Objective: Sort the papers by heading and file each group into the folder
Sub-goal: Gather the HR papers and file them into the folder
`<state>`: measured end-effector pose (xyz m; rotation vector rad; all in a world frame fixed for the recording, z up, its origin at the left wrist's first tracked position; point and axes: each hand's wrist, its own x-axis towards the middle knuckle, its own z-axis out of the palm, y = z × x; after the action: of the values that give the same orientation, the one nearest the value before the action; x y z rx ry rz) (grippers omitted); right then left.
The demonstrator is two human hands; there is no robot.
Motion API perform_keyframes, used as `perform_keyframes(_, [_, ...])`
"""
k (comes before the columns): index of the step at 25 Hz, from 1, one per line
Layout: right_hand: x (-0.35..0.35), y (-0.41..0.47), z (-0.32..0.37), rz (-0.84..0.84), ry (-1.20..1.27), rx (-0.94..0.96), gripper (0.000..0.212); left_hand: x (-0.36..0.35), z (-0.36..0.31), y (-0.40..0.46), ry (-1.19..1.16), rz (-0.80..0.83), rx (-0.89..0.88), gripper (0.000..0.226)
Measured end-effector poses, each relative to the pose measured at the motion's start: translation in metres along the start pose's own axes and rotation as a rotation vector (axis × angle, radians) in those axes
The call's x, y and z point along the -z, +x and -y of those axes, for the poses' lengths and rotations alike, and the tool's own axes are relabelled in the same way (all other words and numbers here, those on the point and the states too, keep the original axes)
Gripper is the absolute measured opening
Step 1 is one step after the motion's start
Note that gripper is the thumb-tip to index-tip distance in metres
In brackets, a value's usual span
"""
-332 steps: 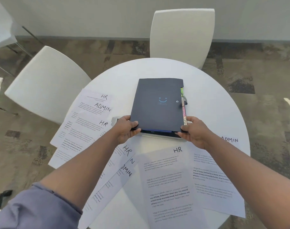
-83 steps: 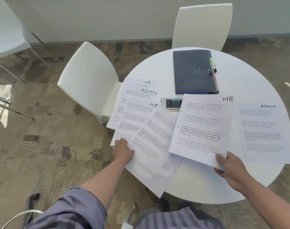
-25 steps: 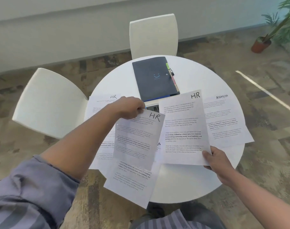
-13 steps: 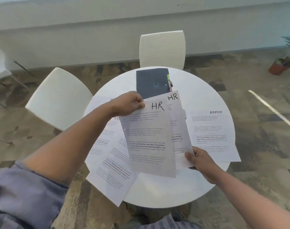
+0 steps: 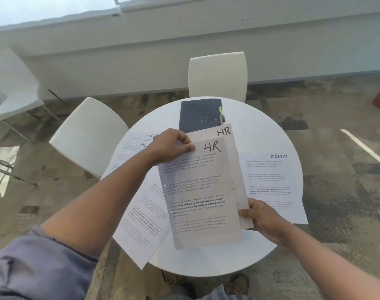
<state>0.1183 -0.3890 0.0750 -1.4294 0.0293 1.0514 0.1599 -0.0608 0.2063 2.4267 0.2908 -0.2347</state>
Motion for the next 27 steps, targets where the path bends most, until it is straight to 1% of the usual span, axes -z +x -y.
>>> perform_keyframes(3, [-0.002,-0.003,0.013,0.028,0.023,0.064,0.037,-0.001,-0.007,-0.006,-0.013,0.006,-0.007,0.012])
perform_keyframes(4, [-0.005,-0.004,0.020,0.025,0.012,0.104,0.034,-0.003,-0.008,-0.008,-0.010,0.010,-0.009,0.014])
perform_keyframes(7, [-0.017,0.000,0.034,-0.083,-0.016,0.201,0.025,-0.008,-0.013,-0.015,0.018,0.012,-0.006,0.018])
perform_keyframes(10, [-0.024,0.008,0.037,-0.178,-0.050,0.217,0.020,-0.011,-0.019,-0.025,0.031,-0.001,-0.013,0.019])
perform_keyframes(12, [-0.025,0.009,0.035,-0.199,-0.085,0.207,0.017,-0.014,-0.022,-0.030,0.065,-0.061,-0.029,0.022])
perform_keyframes(13, [-0.025,0.009,0.036,-0.207,-0.096,0.205,0.016,-0.018,-0.022,-0.032,0.096,-0.148,-0.057,0.026])
perform_keyframes(14, [-0.024,0.008,0.036,-0.215,-0.101,0.207,0.015,-0.024,-0.020,-0.033,0.121,-0.279,-0.087,0.031])
perform_keyframes(15, [-0.021,0.007,0.037,-0.220,-0.099,0.210,0.015,-0.030,-0.019,-0.035,0.115,-0.431,-0.090,0.044])
perform_keyframes(16, [-0.018,0.006,0.038,-0.216,-0.089,0.211,0.016,-0.037,-0.014,-0.038,0.071,-0.565,-0.067,0.067])
perform_keyframes(17, [-0.013,0.005,0.038,-0.205,-0.069,0.212,0.017,-0.045,-0.008,-0.043,-0.012,-0.643,-0.026,0.091])
perform_keyframes(18, [-0.009,0.003,0.039,-0.188,-0.044,0.215,0.020,-0.055,-0.002,-0.048,-0.130,-0.646,0.029,0.109])
perform_keyframes(19, [-0.003,0.002,0.041,-0.171,-0.016,0.219,0.023,-0.065,0.003,-0.054,-0.294,-0.573,0.084,0.117])
perform_keyframes(20, [0.002,0.001,0.041,-0.158,0.015,0.224,0.025,-0.072,0.009,-0.060,-0.498,-0.441,0.119,0.115])
perform_keyframes(21, [0.006,-0.001,0.042,-0.145,0.045,0.230,0.027,-0.079,0.016,-0.064,-0.717,-0.275,0.133,0.103])
perform_keyframes(22, [0.010,-0.002,0.042,-0.133,0.071,0.238,0.028,-0.085,0.023,-0.067,-0.883,-0.120,0.130,0.084])
perform_keyframes(23, [0.012,-0.002,0.043,-0.126,0.092,0.241,0.029,-0.092,0.028,-0.069,-0.965,-0.011,0.131,0.063])
perform_keyframes(24, [0.013,-0.003,0.043,-0.120,0.108,0.242,0.028,-0.098,0.032,-0.072,-0.983,0.037,0.144,0.048])
perform_keyframes(25, [0.014,-0.002,0.042,-0.114,0.118,0.240,0.029,-0.105,0.032,-0.075,-0.975,0.041,0.165,0.040])
perform_keyframes(27, [0.013,-0.002,0.040,-0.103,0.110,0.237,0.029,-0.117,0.030,-0.081,-0.972,0.008,0.188,0.033])
